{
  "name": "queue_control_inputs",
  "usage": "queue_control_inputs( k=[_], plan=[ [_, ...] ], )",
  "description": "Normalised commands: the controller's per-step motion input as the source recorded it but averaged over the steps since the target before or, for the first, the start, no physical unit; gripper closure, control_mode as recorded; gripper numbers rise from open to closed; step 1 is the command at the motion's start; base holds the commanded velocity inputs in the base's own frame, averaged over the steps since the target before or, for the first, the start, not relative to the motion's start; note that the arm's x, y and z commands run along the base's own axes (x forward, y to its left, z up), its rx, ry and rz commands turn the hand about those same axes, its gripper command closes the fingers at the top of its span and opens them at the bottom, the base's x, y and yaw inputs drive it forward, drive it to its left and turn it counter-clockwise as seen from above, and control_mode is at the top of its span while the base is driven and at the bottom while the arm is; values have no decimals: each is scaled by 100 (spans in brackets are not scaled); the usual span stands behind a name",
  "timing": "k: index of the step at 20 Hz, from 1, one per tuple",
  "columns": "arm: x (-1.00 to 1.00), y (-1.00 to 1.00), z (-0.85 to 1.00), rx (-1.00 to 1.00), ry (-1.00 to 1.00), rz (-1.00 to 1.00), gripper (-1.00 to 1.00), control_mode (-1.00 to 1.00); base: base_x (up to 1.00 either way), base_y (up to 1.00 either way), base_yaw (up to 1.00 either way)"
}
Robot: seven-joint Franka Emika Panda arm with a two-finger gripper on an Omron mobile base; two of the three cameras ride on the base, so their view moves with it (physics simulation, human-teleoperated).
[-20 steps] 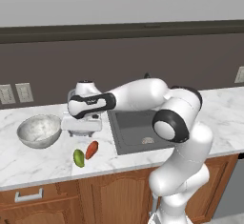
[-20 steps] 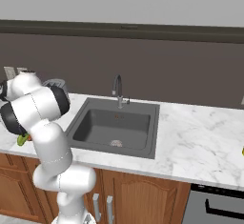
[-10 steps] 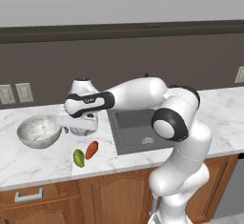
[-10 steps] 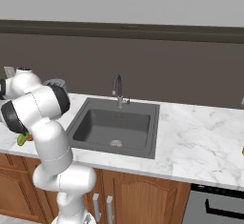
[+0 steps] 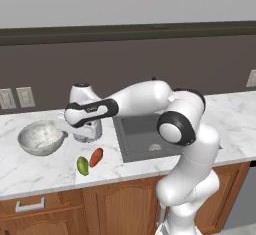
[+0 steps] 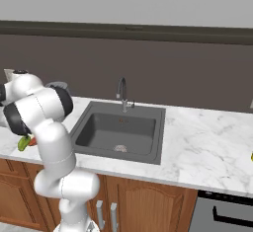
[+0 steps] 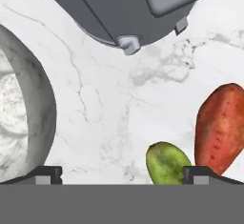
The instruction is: Remove the sweet potato and mango from the sink. Then move the bowl and cup from the counter to the sink for washing.
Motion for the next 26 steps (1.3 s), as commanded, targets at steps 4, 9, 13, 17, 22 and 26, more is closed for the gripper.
queue_control_inputs(
  k=[4, 9, 13, 17, 22, 26],
  plan=[
    [19, 21, 0, -3, 0, -13, -100, -100, 0, 0, 0],
    [24, 18, 0, -2, 0, -8, -100, -100, 0, 0, 0],
    [24, 21, -3, -1, 0, -3, -100, -100, 0, 0, 0],
    [23, 24, -8, 0, 0, 0, -100, -100, 0, 0, 0],
    [22, 24, -11, 0, 0, 0, -100, -100, 0, 0, 0],
    [18, 24, -15, 0, 0, 0, -100, -100, 0, 0, 0]
  ],
)
